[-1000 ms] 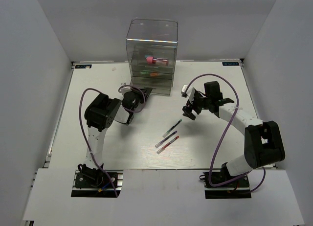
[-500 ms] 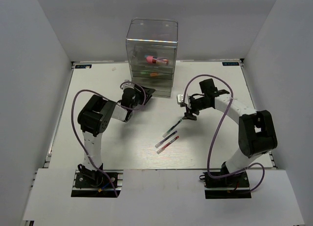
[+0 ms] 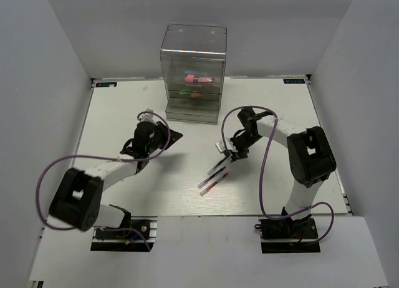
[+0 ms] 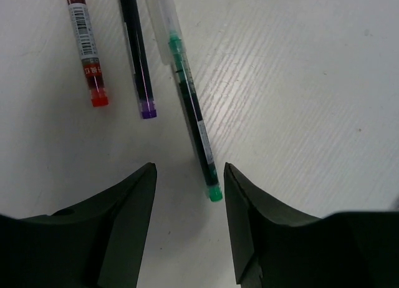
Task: Sort the stationery into containers
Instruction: Grab a piece of stationery with the right arm, then place the stationery into the container
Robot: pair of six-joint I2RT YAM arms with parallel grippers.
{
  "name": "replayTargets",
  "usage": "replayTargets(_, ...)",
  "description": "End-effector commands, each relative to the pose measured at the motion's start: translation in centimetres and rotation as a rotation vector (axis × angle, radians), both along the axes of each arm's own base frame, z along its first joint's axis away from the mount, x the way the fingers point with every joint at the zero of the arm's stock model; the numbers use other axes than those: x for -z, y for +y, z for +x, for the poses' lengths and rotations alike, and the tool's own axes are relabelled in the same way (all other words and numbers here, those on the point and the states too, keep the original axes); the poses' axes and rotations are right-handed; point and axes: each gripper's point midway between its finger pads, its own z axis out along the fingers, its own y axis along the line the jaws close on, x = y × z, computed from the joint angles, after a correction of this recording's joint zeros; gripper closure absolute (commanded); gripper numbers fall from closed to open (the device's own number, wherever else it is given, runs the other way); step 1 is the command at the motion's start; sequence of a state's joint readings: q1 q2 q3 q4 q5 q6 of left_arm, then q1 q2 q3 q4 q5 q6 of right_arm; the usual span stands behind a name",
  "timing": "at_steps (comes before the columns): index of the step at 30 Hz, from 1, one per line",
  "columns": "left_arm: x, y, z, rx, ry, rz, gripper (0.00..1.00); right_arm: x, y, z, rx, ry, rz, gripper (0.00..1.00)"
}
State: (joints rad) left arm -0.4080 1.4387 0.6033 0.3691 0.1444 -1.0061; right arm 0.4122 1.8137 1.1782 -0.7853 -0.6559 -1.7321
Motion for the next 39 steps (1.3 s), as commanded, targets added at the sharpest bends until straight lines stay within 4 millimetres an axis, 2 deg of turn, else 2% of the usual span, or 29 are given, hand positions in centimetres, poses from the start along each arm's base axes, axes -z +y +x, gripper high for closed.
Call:
replayTargets(1,-2.2,1.5,-3.3,0.045,-0.027,0.063,0.7,0.6,0.5,-0.2,-0.044,-0.015,-0.032,0.46)
replayTargets(4,-2.3,2.4,-5.3,0.051,-0.004,0.084,0.36,1.1,0.9,0.0,-0.043,-0.008,-0.045,0.45)
replayTargets(5,-3.0,2.8,-5.8,0.042,-0.025,0.08,0.29,1.2,0.9,0.1,-0.042,-0.007,-0.057,0.45)
replayTargets(7,-2.3,3.1,-7.0,0.02,0.015,0.045,0.18,1.9,1.0,0.1,-0.044,0.011,-0.073,0.45)
replayTargets(8,-2.4,3.0,-7.4,0.022,0.015,0.01,0.12,2.1,0.9,0.0,-0.046,0.016,-0.088,0.49)
replayTargets(9,-1.2,3.2,-8.5,-0.016,0.065,-0.058,0.11,2.4,0.8,-0.1,-0.047,0.025,-0.099,0.52)
replayTargets(10,-1.6,3.0,-8.6,-0.024,0.047,-0.125,0.11,2.6,0.9,0.0,-0.047,0.028,-0.102,0.55)
replayTargets(11,-1.4,2.5,-9.3,-0.005,0.053,-0.181,0.17,2.8,0.7,0.1,-0.046,0.03,-0.116,0.61)
replayTargets(12,0.8,2.7,-10.6,-0.003,0.092,-0.212,0.18,3.0,0.7,0.0,-0.046,0.035,-0.122,0.63)
replayTargets(13,-0.8,2.2,-10.4,0.0,0.038,-0.307,0.19,3.1,0.7,-0.2,-0.049,0.038,-0.129,0.65)
replayTargets(15,0.1,1.5,-11.5,0.054,0.071,-0.338,0.27,3.4,0.4,-0.2,-0.047,0.042,-0.144,0.75)
replayTargets(16,0.1,1.4,-11.5,0.069,0.076,-0.318,0.3,3.4,0.3,-0.1,-0.047,0.039,-0.152,0.8)
replayTargets(17,-0.8,1.0,-10.6,0.08,0.06,-0.293,0.34,3.4,0.3,-0.1,-0.033,0.046,-0.158,0.89)
replayTargets(19,-0.8,1.1,-9.7,0.115,0.018,-0.167,0.37,2.7,0.5,0.7,-0.001,0.031,-0.153,0.98)
replayTargets(22,-1.0,0.8,-8.8,0.2,0.012,0.027,0.51,1.1,1.5,2.4,0.135,0.051,-0.116,1.0)
replayTargets(23,-1.6,0.8,-8.5,0.222,0.019,0.074,0.55,-1.1,2.7,4.6,0.204,0.029,-0.076,1.0)
replayTargets(24,-1.4,1.0,-8.3,0.234,0.019,0.121,0.6,-1.8,3.0,5.4,0.261,0.042,-0.065,1.0)
replayTargets(25,-1.0,1.1,-8.1,0.256,0.028,0.163,0.63,-3.5,3.9,7.0,0.278,0.006,-0.032,1.0)
replayTargets(27,-1.6,1.1,-7.7,0.314,-0.021,0.235,0.65,-5.9,5.1,8.9,0.351,-0.007,0.016,1.0)
replayTargets(28,-1.6,0.7,-8.1,0.356,-0.035,0.235,0.67,-7.5,5.8,10.5,0.372,-0.058,0.049,1.0)
replayTargets(29,-2.3,0.5,-7.6,0.382,-0.072,0.254,0.67,-8.3,6.4,11.7,0.389,-0.093,0.077,1.0)
replayTargets(31,-1.7,0.3,-7.7,0.414,-0.055,0.288,0.68,-11.1,7.4,14.3,0.473,-0.147,0.134,1.0)
replayTargets(32,-1.5,0.5,-7.2,0.425,-0.058,0.329,0.68,-10.4,7.6,14.9,0.512,-0.122,0.126,1.0)
replayTargets(33,-0.8,0.6,-7.6,0.44,-0.031,0.358,0.68,-12.2,7.9,16.6,0.552,-0.173,0.145,1.0)
replayTargets(35,-1.3,0.5,-7.2,0.458,-0.059,0.391,0.68,-11.4,8.3,17.9,0.582,-0.167,0.132,1.0)
replayTargets(36,-1.1,0.6,-7.3,0.465,-0.056,0.399,0.68,-12.3,8.6,19.5,0.604,-0.198,0.146,1.0)
replayTargets(37,-1.6,0.2,-7.2,0.474,-0.081,0.402,0.68,-11.1,8.6,20.1,0.62,-0.197,0.121,1.0)
replayTargets(38,-1.6,-0.1,-7.4,0.492,-0.091,0.41,0.66,-11.8,8.8,21.2,0.636,-0.223,0.137,1.0)
replayTargets(39,-2.2,-0.8,-7.4,0.51,-0.118,0.396,0.66,-10.8,9.0,22.1,0.664,-0.226,0.133,1.0)
